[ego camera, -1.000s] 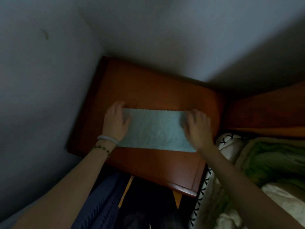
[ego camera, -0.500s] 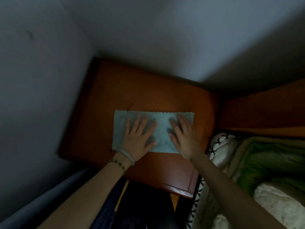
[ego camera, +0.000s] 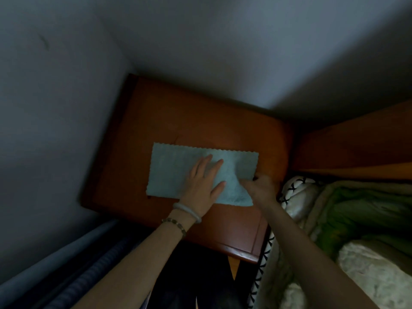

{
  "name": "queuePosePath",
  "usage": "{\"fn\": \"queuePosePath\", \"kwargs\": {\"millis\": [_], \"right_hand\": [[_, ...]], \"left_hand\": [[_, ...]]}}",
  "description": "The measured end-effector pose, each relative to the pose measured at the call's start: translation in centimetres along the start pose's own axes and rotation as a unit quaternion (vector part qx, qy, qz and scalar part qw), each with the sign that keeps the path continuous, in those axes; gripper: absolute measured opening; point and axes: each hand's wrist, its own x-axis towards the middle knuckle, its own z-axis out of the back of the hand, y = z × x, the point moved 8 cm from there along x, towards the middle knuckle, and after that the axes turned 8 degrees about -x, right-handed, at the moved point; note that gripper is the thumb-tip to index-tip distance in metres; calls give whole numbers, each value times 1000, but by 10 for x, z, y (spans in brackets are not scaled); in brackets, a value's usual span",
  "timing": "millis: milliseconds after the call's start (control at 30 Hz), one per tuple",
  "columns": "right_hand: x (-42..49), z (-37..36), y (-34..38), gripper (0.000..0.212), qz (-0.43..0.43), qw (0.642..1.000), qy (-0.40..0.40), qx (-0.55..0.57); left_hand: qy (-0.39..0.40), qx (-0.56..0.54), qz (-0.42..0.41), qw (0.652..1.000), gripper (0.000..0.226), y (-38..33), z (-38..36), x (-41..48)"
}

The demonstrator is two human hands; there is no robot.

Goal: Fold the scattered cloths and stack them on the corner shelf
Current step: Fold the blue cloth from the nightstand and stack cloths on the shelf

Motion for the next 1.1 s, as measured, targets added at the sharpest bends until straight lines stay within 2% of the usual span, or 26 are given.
{"fn": "queuePosePath", "kwargs": {"millis": [67,167,200,233,333,433,500,600,833,1000,1100], "right_hand": [[-10,-6,19,19,34,999,13,16],[-30,-22,54,16,106,994,25,-2],[-39,-29,66,16,131,991,21,-20],[-47,-37,76,17,155,987,25,-27],[-71,-67,98,12,211,971,104,41],[-84,-90,98,19,245,956,157,17],[-81,-91,94,26,266,956,115,-39],[-74,-88,89,32,299,948,50,-101],[-58,-96,73,29,319,929,12,-185],[-55,-101,85,28,392,876,-76,-271],[-56,-112,96,33,440,826,-109,-335]], "left_hand": [[-43,-167,61,983,35,-1,13,3],[-20,-396,166,903,12,-6,19,3],[-11,-433,174,884,10,-9,24,2],[-10,-441,173,881,11,-11,31,1],[-40,-403,173,898,26,2,61,-2],[-74,-393,187,897,19,35,89,-10],[-96,-406,195,888,21,59,103,-17],[-107,-393,197,892,27,83,113,-23],[-102,-309,207,923,39,119,106,-19],[-132,-219,238,937,41,134,105,-12],[-157,-182,242,940,38,137,109,-10]]}}
